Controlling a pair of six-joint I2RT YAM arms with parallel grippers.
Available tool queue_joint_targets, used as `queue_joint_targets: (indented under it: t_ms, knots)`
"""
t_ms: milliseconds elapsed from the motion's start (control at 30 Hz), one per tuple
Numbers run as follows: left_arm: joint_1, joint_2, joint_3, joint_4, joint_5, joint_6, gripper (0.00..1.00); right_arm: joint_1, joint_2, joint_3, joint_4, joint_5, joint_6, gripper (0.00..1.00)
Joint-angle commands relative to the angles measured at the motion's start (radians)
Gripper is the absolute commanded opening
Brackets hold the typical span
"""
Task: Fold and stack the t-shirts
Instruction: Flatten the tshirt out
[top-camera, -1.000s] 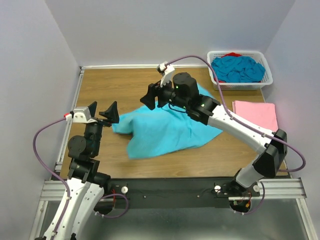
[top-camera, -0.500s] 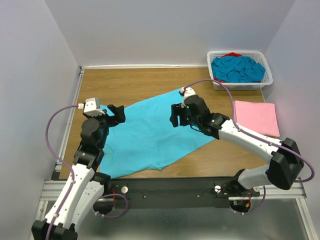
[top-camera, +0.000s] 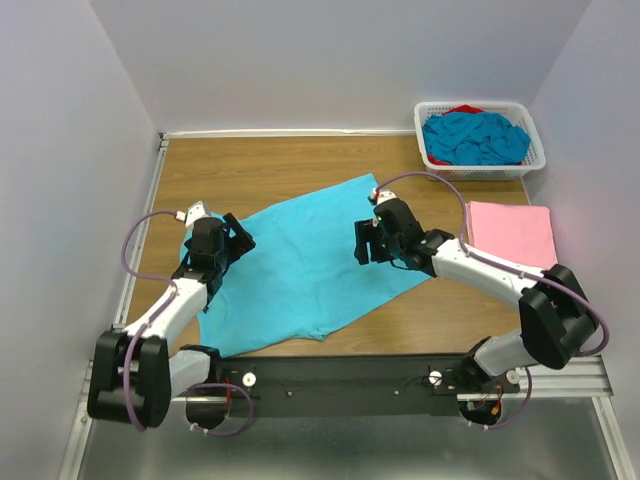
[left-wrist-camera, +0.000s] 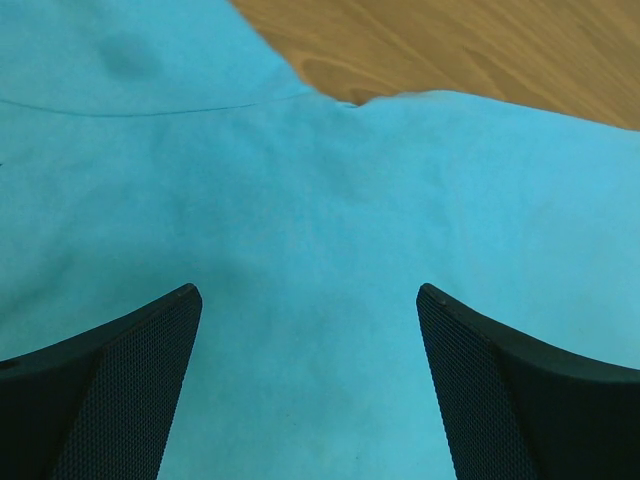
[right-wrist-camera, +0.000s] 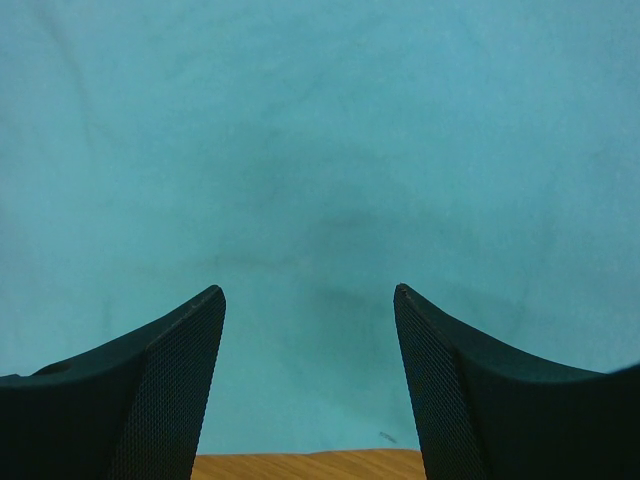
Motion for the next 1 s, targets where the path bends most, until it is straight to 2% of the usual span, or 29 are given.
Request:
queue_joint_targets:
  t_ms: [0, 100, 200, 233, 300, 500, 633, 700, 767, 800, 833, 867, 900, 967]
  knots:
    - [0.020, 0.108, 0.021, 0.087, 0.042, -0.042, 0.96, -0.013, 0.031, -0.028, -0.012, -0.065, 0.011, 0.75]
    - [0.029, 0.280, 0.114, 0.087, 0.056, 0.001, 0.96, -0.024, 0.052, -0.030, -0.012, -0.089, 0.014, 0.75]
    - [0.037, 0.386, 0.172, 0.087, 0.066, 0.019, 0.96, -0.044, 0.074, -0.024, -0.011, -0.098, 0.011, 0.75]
    - [0.046, 0.454, 0.221, 0.081, 0.076, 0.025, 0.87, -0.052, 0.091, -0.022, -0.009, -0.103, 0.009, 0.75]
    - [0.052, 0.515, 0.281, 0.065, 0.102, 0.037, 0.82, -0.081, 0.111, -0.018, -0.006, -0.138, 0.006, 0.75]
    - [0.058, 0.735, 0.563, -0.020, 0.134, 0.102, 0.83, -0.156, 0.204, 0.005, 0.005, -0.197, -0.005, 0.75]
    - [0.060, 0.913, 0.810, -0.093, 0.169, 0.128, 0.84, -0.210, 0.276, 0.057, 0.014, -0.229, -0.005, 0.75]
    - [0.060, 0.966, 0.895, -0.144, 0.174, 0.148, 0.70, -0.239, 0.321, 0.082, 0.014, -0.246, 0.003, 0.75]
    - [0.063, 1.048, 1.040, -0.257, 0.194, 0.217, 0.70, -0.262, 0.344, 0.111, 0.012, -0.256, 0.014, 0.75]
    - [0.071, 1.072, 1.108, -0.340, 0.209, 0.234, 0.39, -0.263, 0.353, 0.120, 0.009, -0.276, 0.017, 0.73]
    - [0.071, 1.098, 1.209, -0.456, 0.230, 0.267, 0.19, -0.266, 0.352, 0.125, 0.006, -0.287, 0.015, 0.73]
    - [0.072, 1.086, 1.222, -0.481, 0.260, 0.265, 0.09, -0.265, 0.348, 0.133, 0.000, -0.308, 0.011, 0.71]
    - [0.078, 1.059, 1.167, -0.459, 0.266, 0.251, 0.08, -0.265, 0.330, 0.134, -0.008, -0.366, 0.004, 0.68]
    - [0.078, 0.901, 1.046, -0.347, 0.280, 0.235, 0.13, -0.263, 0.298, 0.128, -0.008, -0.399, 0.004, 0.68]
